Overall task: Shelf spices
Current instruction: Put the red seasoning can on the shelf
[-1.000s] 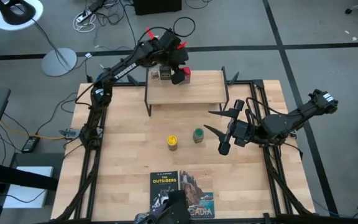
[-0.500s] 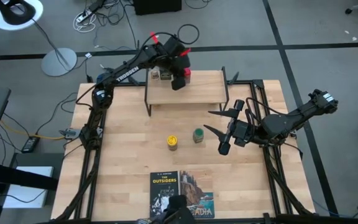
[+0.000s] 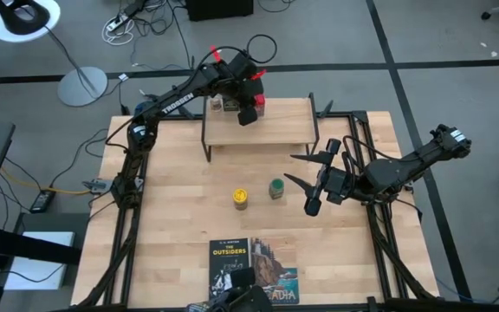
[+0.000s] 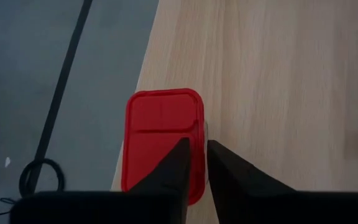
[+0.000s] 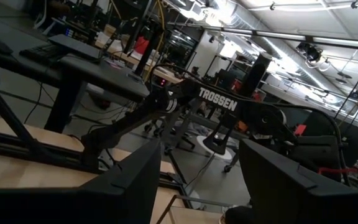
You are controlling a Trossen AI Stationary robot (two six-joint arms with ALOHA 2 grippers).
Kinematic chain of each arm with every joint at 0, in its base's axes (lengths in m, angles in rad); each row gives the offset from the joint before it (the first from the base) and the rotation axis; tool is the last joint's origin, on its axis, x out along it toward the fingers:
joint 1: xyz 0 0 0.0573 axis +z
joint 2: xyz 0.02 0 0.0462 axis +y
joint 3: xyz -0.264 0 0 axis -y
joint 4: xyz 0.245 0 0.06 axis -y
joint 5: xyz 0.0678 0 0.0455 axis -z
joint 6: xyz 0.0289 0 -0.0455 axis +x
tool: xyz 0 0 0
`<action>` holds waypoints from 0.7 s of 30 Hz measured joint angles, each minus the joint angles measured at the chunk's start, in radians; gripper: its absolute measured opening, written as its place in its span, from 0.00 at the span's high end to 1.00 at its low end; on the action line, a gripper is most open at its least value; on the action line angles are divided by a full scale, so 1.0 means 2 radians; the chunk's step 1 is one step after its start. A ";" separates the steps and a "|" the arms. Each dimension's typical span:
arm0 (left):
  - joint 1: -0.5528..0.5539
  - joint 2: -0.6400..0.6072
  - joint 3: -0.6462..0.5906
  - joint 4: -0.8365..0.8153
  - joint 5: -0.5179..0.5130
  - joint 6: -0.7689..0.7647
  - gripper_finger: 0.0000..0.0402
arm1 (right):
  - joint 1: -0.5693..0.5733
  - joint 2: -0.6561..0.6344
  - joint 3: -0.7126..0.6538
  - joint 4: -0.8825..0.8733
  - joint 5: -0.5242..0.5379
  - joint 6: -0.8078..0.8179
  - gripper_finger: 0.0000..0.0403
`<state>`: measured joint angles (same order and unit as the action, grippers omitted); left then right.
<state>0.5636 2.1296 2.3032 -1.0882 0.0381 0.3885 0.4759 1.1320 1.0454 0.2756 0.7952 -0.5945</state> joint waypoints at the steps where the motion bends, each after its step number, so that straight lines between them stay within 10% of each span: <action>1: 0.000 0.000 0.000 0.000 -0.002 0.000 0.85 | 0.000 0.000 0.000 0.000 0.000 0.000 0.47; 21: -0.032 0.004 0.023 -0.051 -0.045 0.023 0.95 | 0.000 0.000 0.000 -0.001 0.000 0.000 0.47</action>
<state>0.4994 2.1372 2.3494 -1.1900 -0.0517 0.4342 0.4759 1.1320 1.0454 0.2737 0.7944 -0.5949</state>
